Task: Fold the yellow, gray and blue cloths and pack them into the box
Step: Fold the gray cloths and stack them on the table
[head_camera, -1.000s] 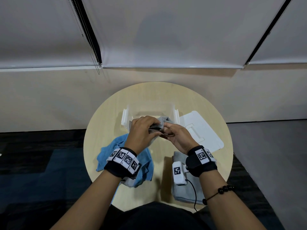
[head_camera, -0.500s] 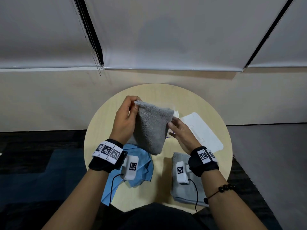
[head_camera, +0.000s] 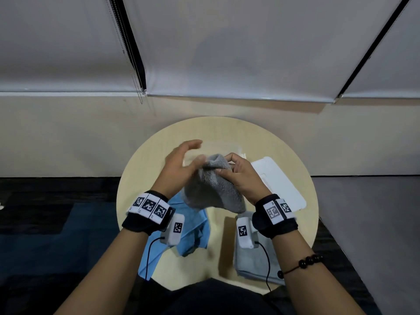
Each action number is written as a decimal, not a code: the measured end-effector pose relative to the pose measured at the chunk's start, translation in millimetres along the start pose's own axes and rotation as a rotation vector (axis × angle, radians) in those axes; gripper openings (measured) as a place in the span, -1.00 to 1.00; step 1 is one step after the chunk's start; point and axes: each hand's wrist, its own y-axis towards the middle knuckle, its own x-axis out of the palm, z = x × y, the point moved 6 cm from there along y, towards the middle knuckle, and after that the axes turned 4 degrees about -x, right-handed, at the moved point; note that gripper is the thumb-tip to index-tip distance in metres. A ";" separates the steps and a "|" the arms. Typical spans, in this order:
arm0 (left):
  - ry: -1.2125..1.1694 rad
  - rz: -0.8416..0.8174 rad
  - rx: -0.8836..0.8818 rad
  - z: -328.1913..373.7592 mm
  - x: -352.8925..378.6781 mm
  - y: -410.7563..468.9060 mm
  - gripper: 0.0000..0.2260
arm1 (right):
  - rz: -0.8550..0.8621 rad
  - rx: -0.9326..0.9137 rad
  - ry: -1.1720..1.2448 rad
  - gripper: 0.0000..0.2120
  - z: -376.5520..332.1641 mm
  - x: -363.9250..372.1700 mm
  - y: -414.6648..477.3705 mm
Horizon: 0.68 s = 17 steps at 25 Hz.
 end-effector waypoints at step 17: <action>0.013 0.354 -0.144 -4.1 42.2 -4.1 -0.79 | 0.408 0.059 0.006 -0.73 37.6 -63.5 -59.4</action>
